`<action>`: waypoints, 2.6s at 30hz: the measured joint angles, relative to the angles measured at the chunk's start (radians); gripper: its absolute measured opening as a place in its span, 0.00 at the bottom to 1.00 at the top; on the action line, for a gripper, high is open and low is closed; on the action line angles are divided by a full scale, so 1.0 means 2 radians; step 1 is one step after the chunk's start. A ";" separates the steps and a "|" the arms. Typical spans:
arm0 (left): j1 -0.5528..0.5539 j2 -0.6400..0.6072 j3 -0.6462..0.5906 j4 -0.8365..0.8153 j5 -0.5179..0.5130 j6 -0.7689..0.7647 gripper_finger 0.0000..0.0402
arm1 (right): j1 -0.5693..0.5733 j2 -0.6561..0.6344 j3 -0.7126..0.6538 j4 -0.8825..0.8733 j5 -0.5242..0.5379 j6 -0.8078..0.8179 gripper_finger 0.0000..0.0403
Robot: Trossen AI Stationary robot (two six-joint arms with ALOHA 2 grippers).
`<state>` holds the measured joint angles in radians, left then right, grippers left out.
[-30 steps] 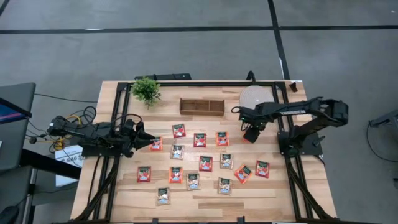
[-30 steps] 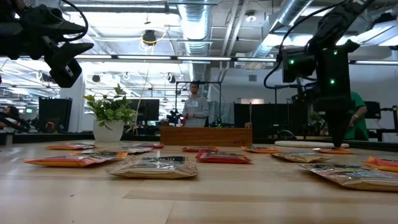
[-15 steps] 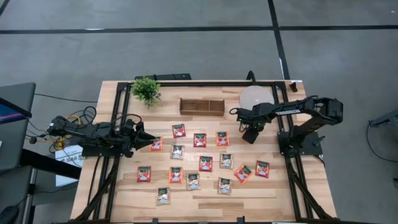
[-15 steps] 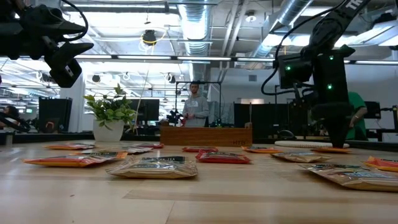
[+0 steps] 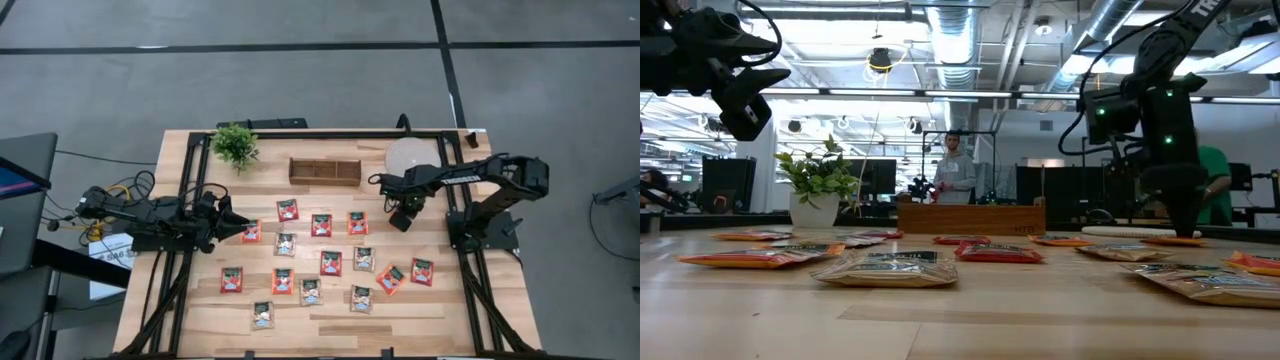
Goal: Pick & Place Tea
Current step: Put the orange tea bag into the right section of the wooden organizer
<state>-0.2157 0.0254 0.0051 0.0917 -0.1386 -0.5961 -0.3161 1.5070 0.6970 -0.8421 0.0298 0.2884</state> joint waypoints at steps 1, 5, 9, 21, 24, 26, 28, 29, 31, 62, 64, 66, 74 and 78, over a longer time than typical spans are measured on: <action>0.000 0.000 0.000 0.000 0.000 0.000 0.32 | 0.000 0.000 0.005 -0.004 0.001 0.000 0.03; 0.000 0.000 0.000 0.000 0.000 0.000 0.32 | 0.000 0.000 0.030 -0.013 0.001 -0.003 0.01; 0.000 0.000 0.000 0.000 0.000 0.000 0.32 | 0.000 0.000 0.061 -0.039 0.001 -0.003 0.00; 0.000 0.000 0.000 0.000 0.000 0.000 0.32 | 0.047 -0.001 0.252 -0.148 0.059 -0.062 0.00; 0.000 0.000 0.000 0.000 0.000 0.000 0.32 | 0.066 0.000 0.306 -0.151 0.090 -0.108 0.00; 0.000 0.000 0.000 0.000 0.000 0.000 0.32 | 0.074 0.007 0.340 -0.150 0.108 -0.154 0.00; 0.000 0.000 0.000 0.000 0.000 0.001 0.32 | 0.080 0.022 0.372 -0.151 0.123 -0.207 0.00; 0.000 0.000 0.000 0.000 0.000 0.001 0.32 | 0.082 0.032 0.388 -0.151 0.129 -0.231 0.00; 0.000 0.000 0.000 0.000 0.000 0.001 0.32 | 0.082 0.053 0.416 -0.151 0.146 -0.274 0.00; 0.000 0.000 0.000 0.000 0.000 0.002 0.32 | -0.010 0.215 0.478 -0.112 0.186 -0.346 0.00; 0.000 0.000 0.000 0.000 0.000 0.002 0.32 | -0.010 0.216 0.467 -0.111 0.185 -0.339 0.00; 0.000 0.000 0.000 0.000 0.000 0.002 0.32 | -0.009 0.216 0.455 -0.098 0.186 -0.333 0.00; 0.000 0.000 0.000 0.000 0.000 0.002 0.32 | -0.009 0.216 0.441 -0.076 0.193 -0.327 0.00; 0.000 0.000 0.000 0.000 0.000 0.002 0.32 | -0.014 0.216 0.441 -0.071 0.195 -0.329 0.00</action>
<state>-0.2153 0.0256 0.0053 0.0917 -0.1387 -0.5919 -0.3448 1.9381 1.5799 -0.9849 0.4202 -0.3696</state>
